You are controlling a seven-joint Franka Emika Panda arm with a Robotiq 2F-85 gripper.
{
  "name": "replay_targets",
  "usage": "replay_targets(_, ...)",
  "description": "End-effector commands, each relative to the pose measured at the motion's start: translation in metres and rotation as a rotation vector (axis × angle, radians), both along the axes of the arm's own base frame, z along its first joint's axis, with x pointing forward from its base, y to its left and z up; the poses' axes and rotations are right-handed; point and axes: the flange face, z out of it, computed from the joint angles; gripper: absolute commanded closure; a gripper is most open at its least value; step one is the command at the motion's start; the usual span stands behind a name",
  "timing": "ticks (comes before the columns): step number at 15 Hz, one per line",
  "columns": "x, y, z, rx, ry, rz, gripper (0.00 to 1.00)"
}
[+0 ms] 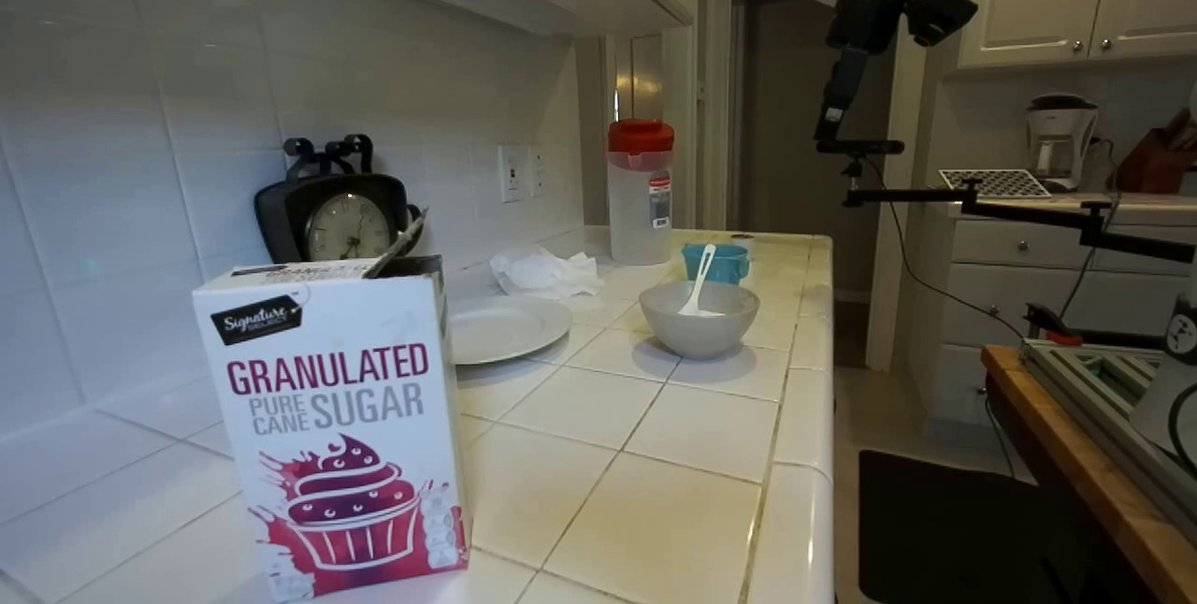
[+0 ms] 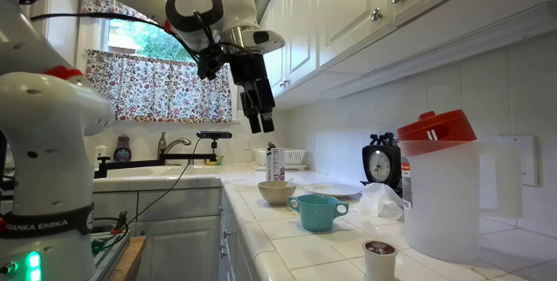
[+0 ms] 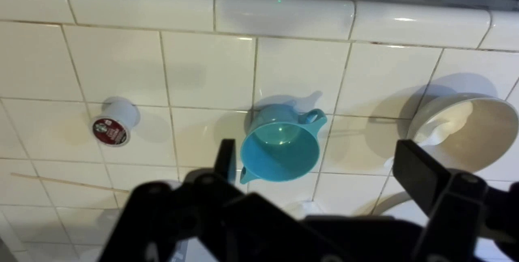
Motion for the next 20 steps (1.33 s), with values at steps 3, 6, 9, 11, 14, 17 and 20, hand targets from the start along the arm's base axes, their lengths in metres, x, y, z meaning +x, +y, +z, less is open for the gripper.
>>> replay_targets(3,0.014,-0.021,-0.001,0.055,-0.017,0.130,0.00)
replay_targets(6,0.021,-0.024,0.004,0.103,0.001,0.210,0.00)
replay_targets(9,0.028,-0.026,0.010,0.152,0.035,0.244,0.00)
replay_targets(11,0.032,-0.028,0.013,0.175,0.056,0.262,0.00)
replay_targets(14,0.047,-0.033,0.011,0.192,0.036,0.305,0.00)
replay_targets(17,0.065,-0.035,0.011,0.198,-0.006,0.376,0.00)
replay_targets(20,0.079,-0.035,0.012,0.221,-0.024,0.411,0.00)
